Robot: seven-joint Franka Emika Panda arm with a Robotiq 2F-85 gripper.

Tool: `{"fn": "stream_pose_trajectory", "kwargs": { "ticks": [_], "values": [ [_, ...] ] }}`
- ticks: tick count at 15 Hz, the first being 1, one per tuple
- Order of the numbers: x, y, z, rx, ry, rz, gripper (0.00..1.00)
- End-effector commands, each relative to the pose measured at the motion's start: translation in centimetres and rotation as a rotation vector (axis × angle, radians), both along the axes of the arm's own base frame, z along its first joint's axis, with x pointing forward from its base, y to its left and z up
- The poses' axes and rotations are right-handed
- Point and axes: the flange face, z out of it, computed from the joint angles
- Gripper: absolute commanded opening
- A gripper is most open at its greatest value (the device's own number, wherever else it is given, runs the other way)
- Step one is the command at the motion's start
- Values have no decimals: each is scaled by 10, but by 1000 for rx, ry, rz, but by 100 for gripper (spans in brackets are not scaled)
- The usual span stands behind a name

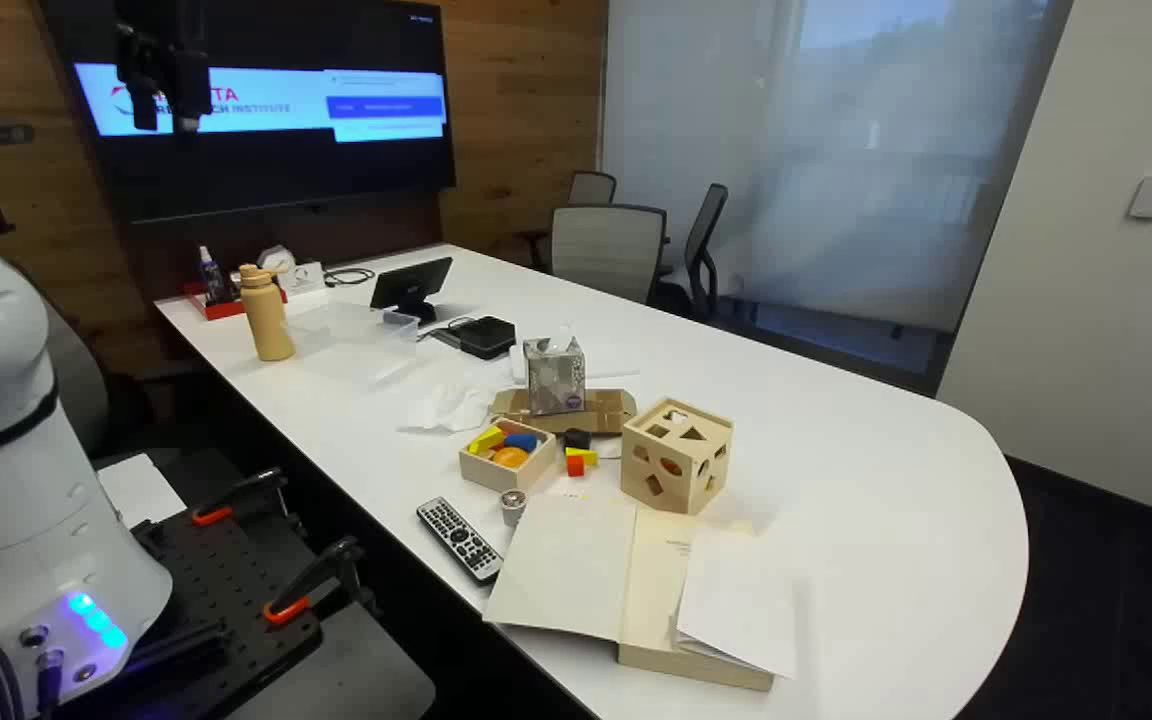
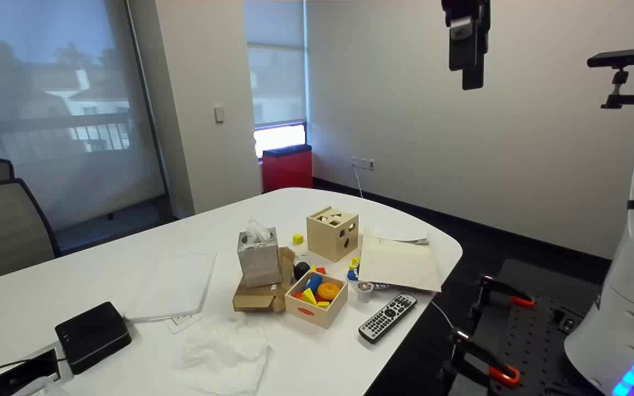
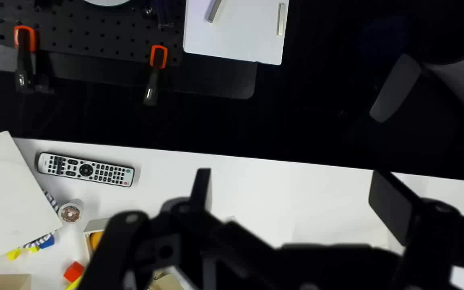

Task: Close the book

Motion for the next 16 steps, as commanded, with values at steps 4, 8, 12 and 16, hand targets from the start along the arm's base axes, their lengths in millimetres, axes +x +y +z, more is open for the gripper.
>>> {"fn": "stream_pose_trajectory", "kwargs": {
  "ticks": [4, 8, 12, 16],
  "values": [
    [29, -4, -18, -49, 15, -34, 100],
    [79, -17, -56, -149, 17, -123, 100],
    [125, -30, -121, -294, 79, -225, 100],
    [141, -34, -191, -423, 194, -332, 100]
  ]
}}
